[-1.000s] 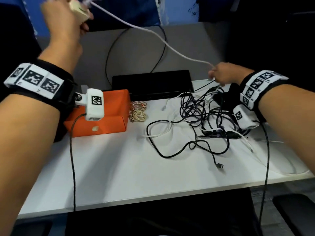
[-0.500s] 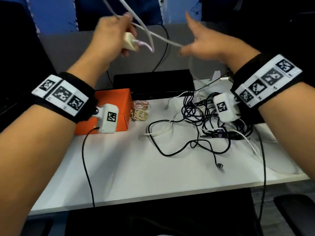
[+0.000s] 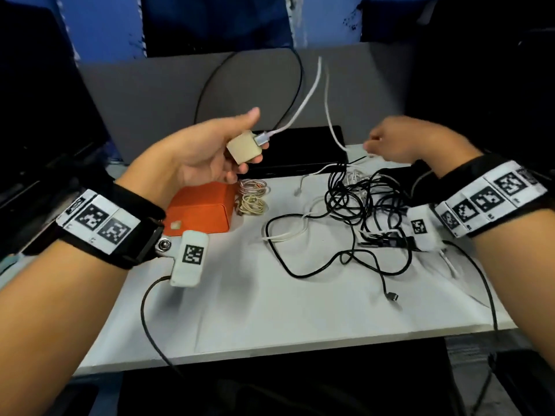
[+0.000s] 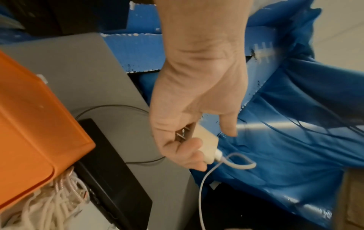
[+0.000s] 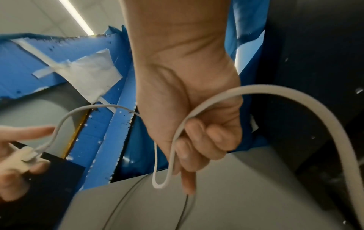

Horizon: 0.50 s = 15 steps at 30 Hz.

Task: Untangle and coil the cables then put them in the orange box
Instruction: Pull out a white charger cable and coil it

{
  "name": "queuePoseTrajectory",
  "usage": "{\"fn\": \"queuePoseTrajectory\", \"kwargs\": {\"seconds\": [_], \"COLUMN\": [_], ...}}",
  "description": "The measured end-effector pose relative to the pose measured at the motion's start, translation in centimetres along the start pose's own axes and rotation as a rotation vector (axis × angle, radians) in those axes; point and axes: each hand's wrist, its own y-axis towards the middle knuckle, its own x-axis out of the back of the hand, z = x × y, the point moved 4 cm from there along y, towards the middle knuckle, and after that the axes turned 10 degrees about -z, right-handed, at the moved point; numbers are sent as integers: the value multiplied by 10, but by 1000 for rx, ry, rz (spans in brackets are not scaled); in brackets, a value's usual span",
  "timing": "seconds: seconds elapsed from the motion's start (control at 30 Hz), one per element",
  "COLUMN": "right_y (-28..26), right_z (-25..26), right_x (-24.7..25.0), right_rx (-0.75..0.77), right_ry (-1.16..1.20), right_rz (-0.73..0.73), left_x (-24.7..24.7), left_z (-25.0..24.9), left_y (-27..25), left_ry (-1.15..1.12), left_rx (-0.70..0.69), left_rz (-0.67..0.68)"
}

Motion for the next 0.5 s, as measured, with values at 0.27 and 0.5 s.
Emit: {"fn": "queuePoseTrajectory", "kwargs": {"seconds": [0.27, 0.5], "right_y": [-73, -75], "right_z": [89, 130], "right_x": [61, 10], "right_rx": [247, 647], "right_ry": [153, 21], "right_rz": [-739, -337], "left_x": [-28, -31], "left_z": [11, 34], "left_y": [-22, -45], "left_ry": [33, 25], "left_rx": [-58, -60], "left_rz": [-26, 20]}}
